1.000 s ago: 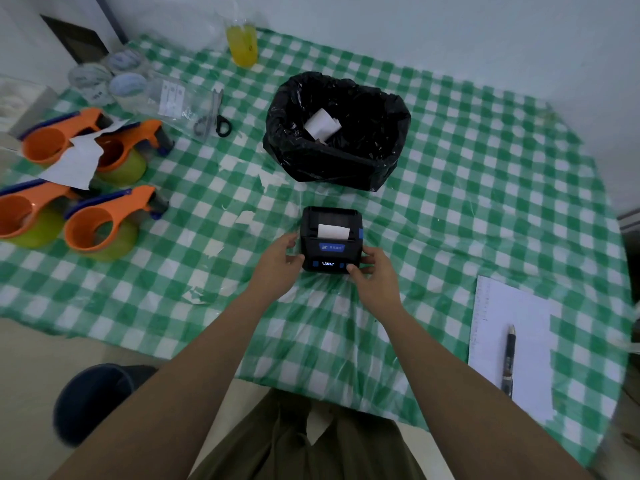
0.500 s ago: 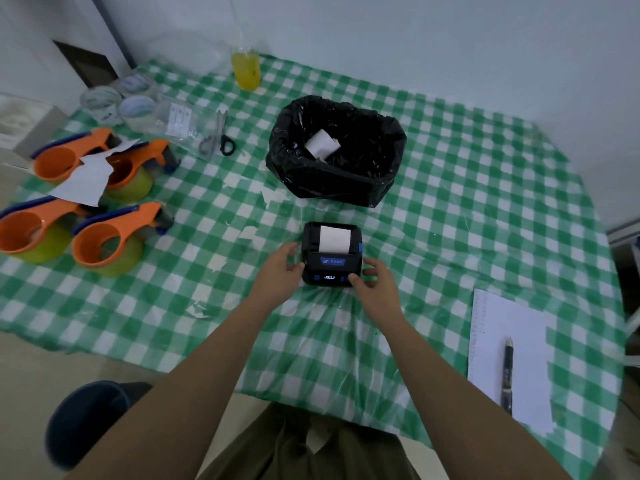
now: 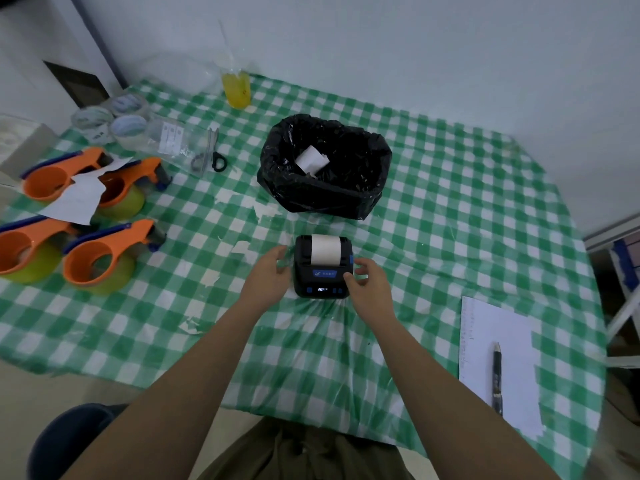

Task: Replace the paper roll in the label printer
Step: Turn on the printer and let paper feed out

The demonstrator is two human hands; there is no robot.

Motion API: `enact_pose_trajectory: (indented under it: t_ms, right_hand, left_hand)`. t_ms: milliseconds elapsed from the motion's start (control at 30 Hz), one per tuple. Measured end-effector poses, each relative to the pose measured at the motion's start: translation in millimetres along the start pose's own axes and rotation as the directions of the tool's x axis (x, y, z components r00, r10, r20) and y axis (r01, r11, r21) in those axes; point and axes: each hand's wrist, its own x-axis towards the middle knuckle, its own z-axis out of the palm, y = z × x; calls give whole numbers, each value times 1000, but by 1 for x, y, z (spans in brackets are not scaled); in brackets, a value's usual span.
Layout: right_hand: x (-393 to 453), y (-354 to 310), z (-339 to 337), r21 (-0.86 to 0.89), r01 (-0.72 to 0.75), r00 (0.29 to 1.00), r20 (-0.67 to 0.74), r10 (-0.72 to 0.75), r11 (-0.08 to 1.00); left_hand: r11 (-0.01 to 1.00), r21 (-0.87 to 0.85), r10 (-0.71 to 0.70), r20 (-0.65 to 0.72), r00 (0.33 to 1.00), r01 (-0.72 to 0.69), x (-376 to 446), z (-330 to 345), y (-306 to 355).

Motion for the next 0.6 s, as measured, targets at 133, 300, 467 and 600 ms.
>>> enact_pose_trajectory:
  t_ms: [133,300,467,600]
  right_hand:
    - [-1,-2,-2,-5,3,1000,2,-3,1000]
    - [0,-8,-6,22,22,1000,-5,-22,1000]
    - [-1,-11,-8,49,68,997,-35,-66,997]
    - [-2,-11,-8,57,77,995,-66,-73,995]
  left_hand:
    - [1000,9,-10,13,1000,9,2,-3,3]
    - [1000,8,5,9,1000,-5,4,-7,5]
    - [1000,-7,28,-3,1000,-28,3,-12,10]
    - [999,8,45,-26,999,-45,0,-16,14]
